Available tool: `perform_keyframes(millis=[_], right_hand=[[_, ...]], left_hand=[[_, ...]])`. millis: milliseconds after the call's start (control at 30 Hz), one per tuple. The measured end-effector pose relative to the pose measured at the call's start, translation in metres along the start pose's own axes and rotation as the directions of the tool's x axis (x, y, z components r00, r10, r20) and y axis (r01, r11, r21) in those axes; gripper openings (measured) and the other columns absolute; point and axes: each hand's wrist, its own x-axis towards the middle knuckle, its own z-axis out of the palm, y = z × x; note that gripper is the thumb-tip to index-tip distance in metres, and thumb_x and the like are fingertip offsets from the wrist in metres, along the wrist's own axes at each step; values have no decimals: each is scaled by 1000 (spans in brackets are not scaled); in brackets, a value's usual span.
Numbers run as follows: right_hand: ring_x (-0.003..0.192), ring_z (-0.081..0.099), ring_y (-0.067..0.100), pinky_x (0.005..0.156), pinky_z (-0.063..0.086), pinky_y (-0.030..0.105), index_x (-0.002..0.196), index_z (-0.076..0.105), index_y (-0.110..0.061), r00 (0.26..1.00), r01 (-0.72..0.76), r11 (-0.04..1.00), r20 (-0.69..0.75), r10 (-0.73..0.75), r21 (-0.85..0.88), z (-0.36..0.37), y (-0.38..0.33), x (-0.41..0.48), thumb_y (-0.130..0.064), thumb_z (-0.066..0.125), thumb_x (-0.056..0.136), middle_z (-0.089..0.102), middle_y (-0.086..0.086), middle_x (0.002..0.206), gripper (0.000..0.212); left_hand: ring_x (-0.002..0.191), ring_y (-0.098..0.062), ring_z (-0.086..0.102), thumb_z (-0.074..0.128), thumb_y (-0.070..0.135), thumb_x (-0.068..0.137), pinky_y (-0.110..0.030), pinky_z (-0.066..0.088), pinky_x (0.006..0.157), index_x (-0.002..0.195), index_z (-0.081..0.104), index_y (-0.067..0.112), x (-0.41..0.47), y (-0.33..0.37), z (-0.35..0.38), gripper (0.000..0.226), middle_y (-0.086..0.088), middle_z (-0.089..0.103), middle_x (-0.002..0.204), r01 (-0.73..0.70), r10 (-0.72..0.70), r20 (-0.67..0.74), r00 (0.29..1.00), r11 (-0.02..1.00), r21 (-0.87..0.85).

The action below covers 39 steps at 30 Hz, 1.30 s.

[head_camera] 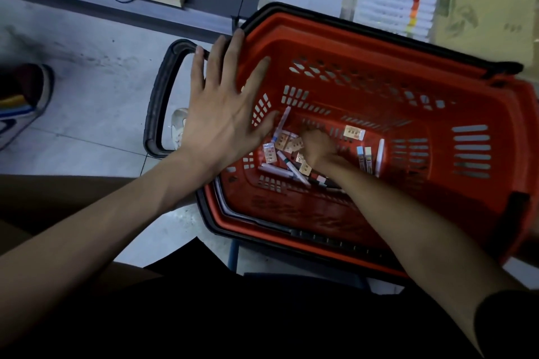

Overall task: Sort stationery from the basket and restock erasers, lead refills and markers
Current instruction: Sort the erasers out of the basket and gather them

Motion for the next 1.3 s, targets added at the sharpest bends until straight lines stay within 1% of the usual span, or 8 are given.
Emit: perform_keyframes(millis=[233,400,533,733,867,1000,1200,1300], right_hand=[[105,67,40,76,51,41,117,65,-7,994,-111,988,-11,112,108,-15,26,-4,-15,66,95,70,19,111,23],[71,62,27,61,44,32,98,71,-3,975,-213,960,102,197,181,-2,34,-26,-53,69,91,62,7,69,50],[94,69,31,68,48,31,108,69,-9,971,-194,965,177,162,179,16,32,-38,-37,72,89,72,11,107,34],[99,68,32,67,43,31,112,67,-5,963,-261,934,139,232,246,18,18,-41,-44,76,87,70,14,111,46],[95,71,32,71,55,33,109,71,-7,949,-310,915,139,283,259,19,8,-37,-35,80,84,74,15,107,39],[94,72,32,66,52,33,109,66,-8,947,-318,915,123,296,248,28,7,-34,-22,78,86,74,14,105,29],[110,67,30,88,55,34,129,64,-9,958,-285,785,148,244,550,23,21,-22,-23,88,79,71,9,122,57],[110,66,28,88,56,34,129,63,-9,961,-275,801,158,225,531,22,22,-10,-26,87,79,69,10,124,58]], left_hand=[[154,-41,13,34,69,94,-61,12,122,156,33,23,2,0,2,77,-22,12,167,-11,11,-2,1000,1000,10],[153,-42,13,35,68,94,-61,13,122,153,37,21,1,2,2,76,-22,13,167,-15,15,-8,1000,1000,1],[154,-42,13,34,70,94,-61,12,122,151,39,21,2,3,2,76,-22,12,167,-16,16,0,1000,1000,0],[154,-42,13,36,68,95,-61,11,122,148,44,19,-1,7,1,73,-22,12,167,-21,21,-11,1000,1000,2],[153,-42,13,36,67,95,-61,11,123,148,44,19,0,8,1,72,-22,12,167,-22,22,-8,1000,1000,8],[153,-42,14,38,65,94,-61,12,122,147,46,19,1,9,2,71,-23,12,166,-29,29,-17,999,1000,5],[153,-43,14,41,63,94,-61,12,122,144,49,19,2,9,4,67,-23,14,166,-33,33,-26,999,999,-1],[153,-42,14,40,63,95,-61,12,122,144,49,19,4,9,3,67,-23,14,166,-32,32,-21,999,999,4]])
